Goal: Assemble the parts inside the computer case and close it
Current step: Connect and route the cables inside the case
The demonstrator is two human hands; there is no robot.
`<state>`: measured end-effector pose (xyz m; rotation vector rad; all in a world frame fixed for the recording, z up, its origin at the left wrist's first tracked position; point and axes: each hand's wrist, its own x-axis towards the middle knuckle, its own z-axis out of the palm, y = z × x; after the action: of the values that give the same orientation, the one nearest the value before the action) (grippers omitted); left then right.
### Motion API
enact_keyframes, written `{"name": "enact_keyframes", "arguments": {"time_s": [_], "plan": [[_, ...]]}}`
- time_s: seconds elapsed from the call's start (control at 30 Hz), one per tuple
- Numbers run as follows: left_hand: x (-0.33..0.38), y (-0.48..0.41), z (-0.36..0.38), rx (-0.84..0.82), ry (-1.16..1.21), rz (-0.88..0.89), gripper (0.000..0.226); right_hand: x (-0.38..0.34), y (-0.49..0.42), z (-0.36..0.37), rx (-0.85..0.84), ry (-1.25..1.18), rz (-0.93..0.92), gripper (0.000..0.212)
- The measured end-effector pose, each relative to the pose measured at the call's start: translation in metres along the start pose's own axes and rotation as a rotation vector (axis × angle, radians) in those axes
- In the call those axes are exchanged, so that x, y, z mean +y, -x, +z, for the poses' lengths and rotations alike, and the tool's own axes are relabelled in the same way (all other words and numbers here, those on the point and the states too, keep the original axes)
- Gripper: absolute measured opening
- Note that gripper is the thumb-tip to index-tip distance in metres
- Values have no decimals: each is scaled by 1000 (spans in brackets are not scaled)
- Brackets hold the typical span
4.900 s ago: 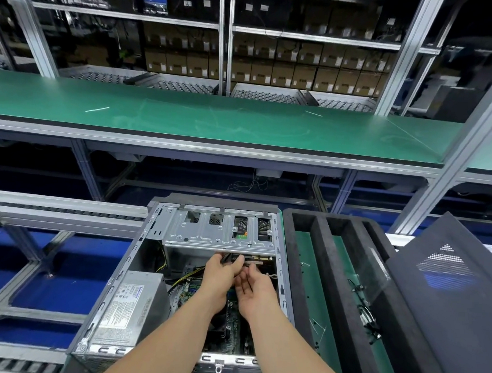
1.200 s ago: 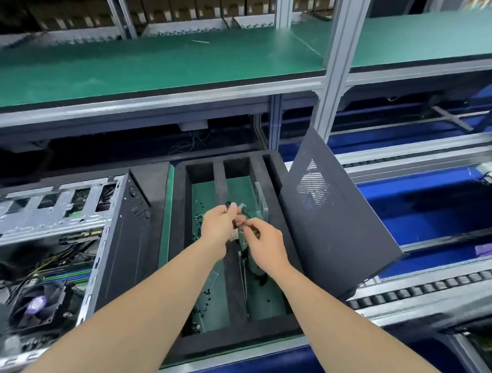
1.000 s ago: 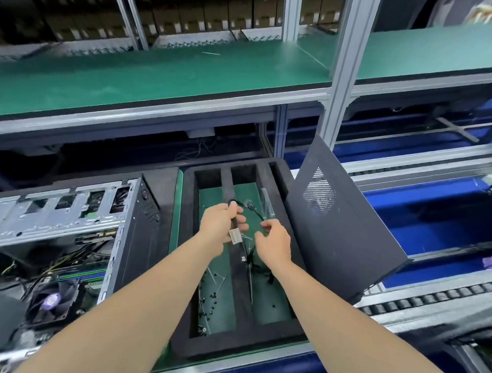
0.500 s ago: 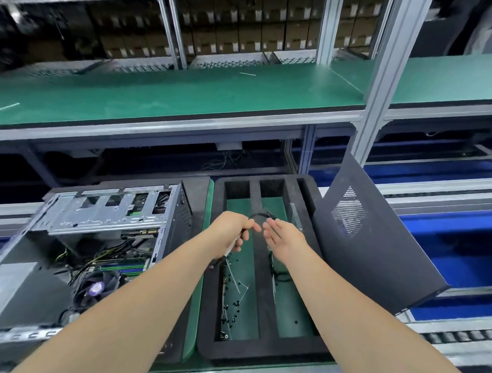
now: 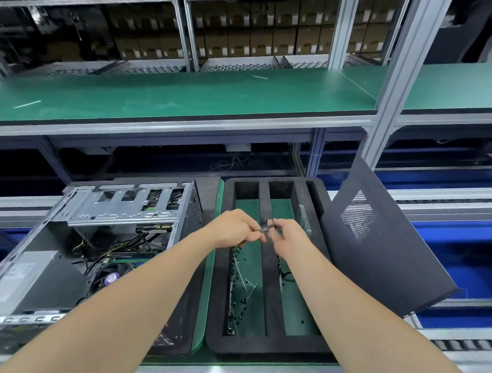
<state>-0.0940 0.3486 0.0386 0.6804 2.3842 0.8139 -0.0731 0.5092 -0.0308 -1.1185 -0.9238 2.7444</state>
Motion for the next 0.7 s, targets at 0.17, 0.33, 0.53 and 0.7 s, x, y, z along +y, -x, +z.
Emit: {"name": "enact_keyframes", "arguments": {"time_s": [0.17,0.33,0.53,0.7], "plan": [[-21,4,-6,220,-426,97,23,-8,11,23,-153,-151,-70,33],[-59,17,-13,568,-593,125,20,-3,30,43,-403,-132,-118,40],[-86,40,-26,641,-426,130,19,23,49,75,-566,25,-146,25],[-103,65,-39,743,-278,154,19,53,61,97,-612,163,-140,19]]}}
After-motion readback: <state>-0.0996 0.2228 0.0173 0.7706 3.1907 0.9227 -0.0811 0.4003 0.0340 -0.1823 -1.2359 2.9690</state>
